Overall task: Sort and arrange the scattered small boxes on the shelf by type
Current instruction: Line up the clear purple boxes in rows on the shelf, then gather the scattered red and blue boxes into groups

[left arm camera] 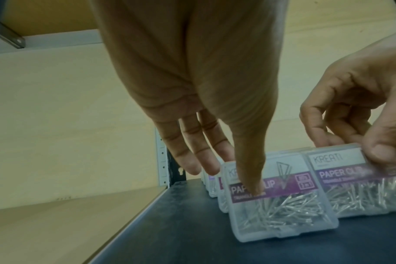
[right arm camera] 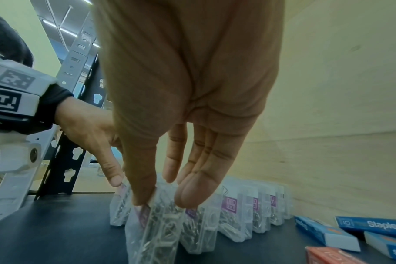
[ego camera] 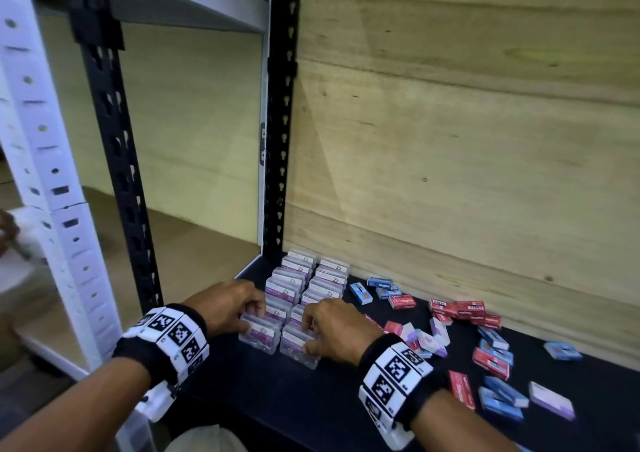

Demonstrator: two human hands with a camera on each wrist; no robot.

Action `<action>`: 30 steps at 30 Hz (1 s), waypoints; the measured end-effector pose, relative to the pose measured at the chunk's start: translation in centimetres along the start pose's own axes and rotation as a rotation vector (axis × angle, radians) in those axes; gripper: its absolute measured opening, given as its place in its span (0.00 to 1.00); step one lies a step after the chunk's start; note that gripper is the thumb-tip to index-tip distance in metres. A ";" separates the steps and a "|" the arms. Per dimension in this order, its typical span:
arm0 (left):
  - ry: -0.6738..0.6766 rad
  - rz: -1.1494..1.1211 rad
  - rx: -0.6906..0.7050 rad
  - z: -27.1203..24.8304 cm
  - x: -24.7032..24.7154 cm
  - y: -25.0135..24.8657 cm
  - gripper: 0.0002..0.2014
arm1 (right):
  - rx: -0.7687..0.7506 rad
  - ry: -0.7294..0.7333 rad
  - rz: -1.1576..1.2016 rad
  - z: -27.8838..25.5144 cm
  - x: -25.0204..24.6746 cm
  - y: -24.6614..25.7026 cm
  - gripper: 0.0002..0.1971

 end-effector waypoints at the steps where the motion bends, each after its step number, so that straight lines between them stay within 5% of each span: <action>1: 0.004 0.001 -0.005 0.0 0.0 0.1 0.14 | -0.002 -0.001 0.004 0.0 0.1 0.0 0.16; 9: 0.038 0.030 -0.034 0.6 -2.4 -2.6 0.16 | 0.023 -0.013 0.100 -1.2 -1.5 -3.2 0.15; 20: 0.114 0.096 0.033 9.4 -3.3 -11.7 0.14 | 0.372 -0.043 -0.036 -4.4 -7.0 -17.0 0.12; 30: 0.219 0.201 -0.031 16.3 -0.3 -13.1 0.14 | 0.273 0.132 -0.161 1.6 -5.6 -21.2 0.23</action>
Point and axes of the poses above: each hand's wrist, its own z-axis towards the middle knuckle, its own x-axis out of the palm, y = z × x, the point moved 8 cm from there along z, towards the middle knuckle
